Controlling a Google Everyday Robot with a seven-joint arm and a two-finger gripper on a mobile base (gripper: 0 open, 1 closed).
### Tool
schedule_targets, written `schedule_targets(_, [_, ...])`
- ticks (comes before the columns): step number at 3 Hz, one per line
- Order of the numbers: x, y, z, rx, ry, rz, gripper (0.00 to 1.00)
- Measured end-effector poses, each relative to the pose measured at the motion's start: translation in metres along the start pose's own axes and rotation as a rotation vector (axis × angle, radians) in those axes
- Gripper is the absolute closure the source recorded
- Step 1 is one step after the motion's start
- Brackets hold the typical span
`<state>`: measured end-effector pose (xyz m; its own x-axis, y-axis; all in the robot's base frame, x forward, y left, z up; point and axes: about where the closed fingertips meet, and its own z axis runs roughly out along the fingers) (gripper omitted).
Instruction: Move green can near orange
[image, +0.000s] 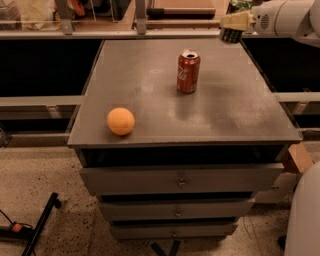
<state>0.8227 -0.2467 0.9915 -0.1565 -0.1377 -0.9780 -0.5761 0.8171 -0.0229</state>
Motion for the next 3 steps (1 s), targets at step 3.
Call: schedule_targets(3, [-0.018, 0.112, -0.052, -0.248, -0.032, -0.156, 1.0])
